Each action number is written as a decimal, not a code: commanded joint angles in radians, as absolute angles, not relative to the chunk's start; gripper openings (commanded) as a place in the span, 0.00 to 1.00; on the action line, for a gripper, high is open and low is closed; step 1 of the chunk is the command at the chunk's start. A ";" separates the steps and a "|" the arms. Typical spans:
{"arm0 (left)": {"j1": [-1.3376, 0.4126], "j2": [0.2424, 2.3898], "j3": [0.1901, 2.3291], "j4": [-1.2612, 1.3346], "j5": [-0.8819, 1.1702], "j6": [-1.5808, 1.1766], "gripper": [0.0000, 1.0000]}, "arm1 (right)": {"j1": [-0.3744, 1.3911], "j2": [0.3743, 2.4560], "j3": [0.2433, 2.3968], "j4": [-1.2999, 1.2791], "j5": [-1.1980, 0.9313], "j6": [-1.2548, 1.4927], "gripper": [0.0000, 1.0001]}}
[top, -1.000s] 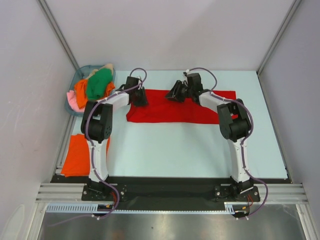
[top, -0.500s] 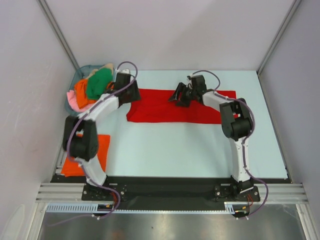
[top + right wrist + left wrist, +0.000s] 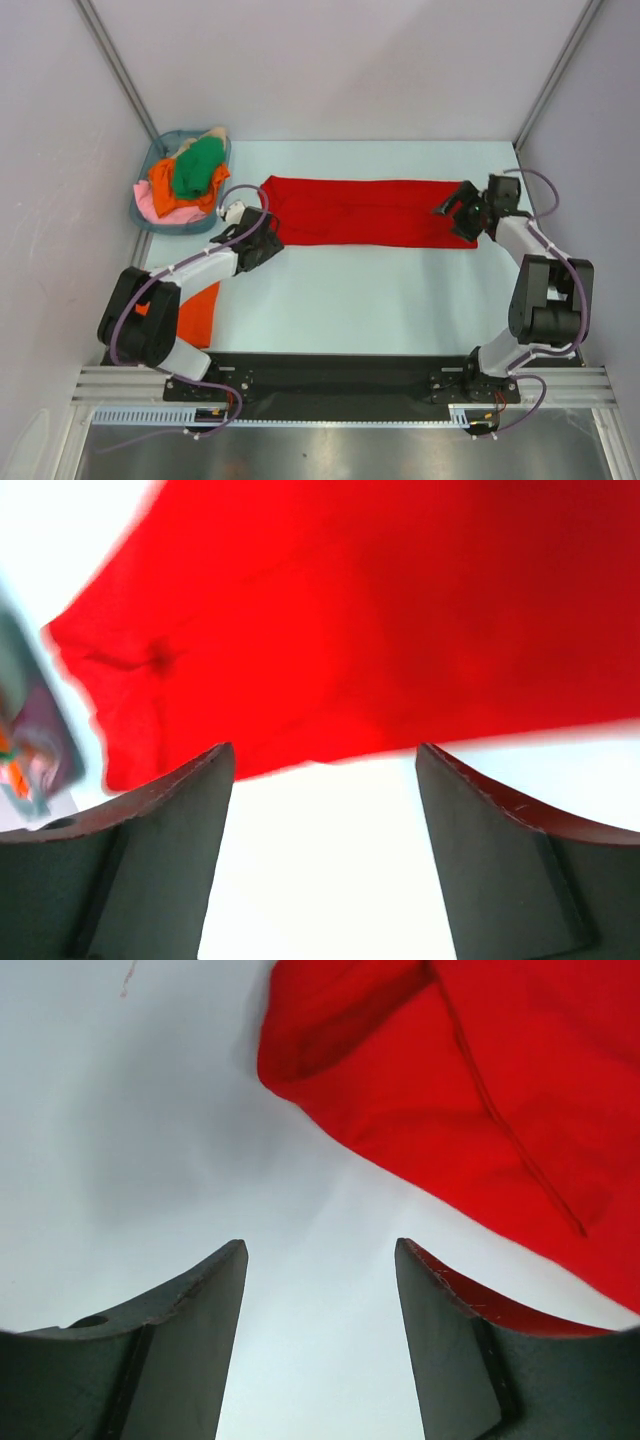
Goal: Fold and stack the t-shirts
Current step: Fold the tshirt
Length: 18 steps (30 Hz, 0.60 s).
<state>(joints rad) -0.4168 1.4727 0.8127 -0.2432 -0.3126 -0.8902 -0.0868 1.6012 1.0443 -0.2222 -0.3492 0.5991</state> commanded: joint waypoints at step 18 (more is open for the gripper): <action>-0.278 1.700 0.836 -0.058 -0.296 -1.108 0.63 | -0.350 1.630 0.719 0.090 -0.357 0.753 0.62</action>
